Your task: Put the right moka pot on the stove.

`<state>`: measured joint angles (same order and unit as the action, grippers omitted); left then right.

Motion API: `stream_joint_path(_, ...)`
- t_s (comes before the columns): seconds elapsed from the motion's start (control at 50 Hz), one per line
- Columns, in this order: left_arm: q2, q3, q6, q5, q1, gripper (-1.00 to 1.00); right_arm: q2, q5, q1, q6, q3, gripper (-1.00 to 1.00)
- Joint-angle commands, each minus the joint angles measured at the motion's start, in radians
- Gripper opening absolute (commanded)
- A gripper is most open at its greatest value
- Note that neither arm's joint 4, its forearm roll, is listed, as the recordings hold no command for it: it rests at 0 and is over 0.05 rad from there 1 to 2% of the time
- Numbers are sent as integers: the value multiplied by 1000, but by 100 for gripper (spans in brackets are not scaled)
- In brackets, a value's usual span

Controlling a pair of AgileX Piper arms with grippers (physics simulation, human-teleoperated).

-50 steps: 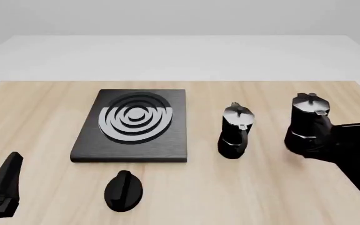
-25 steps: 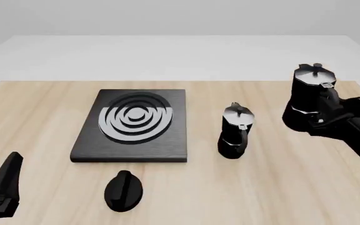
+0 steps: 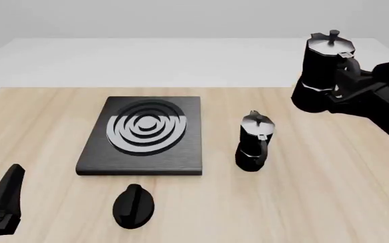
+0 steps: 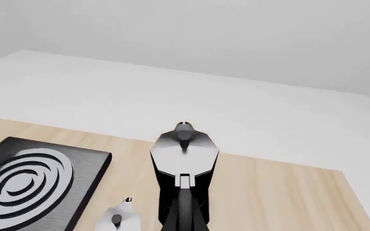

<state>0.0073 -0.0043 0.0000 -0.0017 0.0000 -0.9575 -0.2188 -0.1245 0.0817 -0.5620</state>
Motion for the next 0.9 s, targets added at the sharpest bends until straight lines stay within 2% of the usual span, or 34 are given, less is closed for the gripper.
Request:
stream_joint_path(0.02,0,0,0,0,0,100,11,53,-34,-29,-127,-100)
stream_joint_path(0.2,0,0,0,0,0,100,-31,52,-107,-19,-190,-100)
stream_joint_path(0.24,0,0,0,0,0,100,0,51,-124,-57,-196,-100)
stream_joint_path(0.34,0,0,0,0,0,100,-45,39,-166,-44,-224,-100)
stream_joint_path(0.6,0,0,0,0,0,100,-134,65,-222,-66,-366,-100)
stream_joint_path(0.9,0,0,0,0,0,100,-210,27,-314,-88,-398,-100)
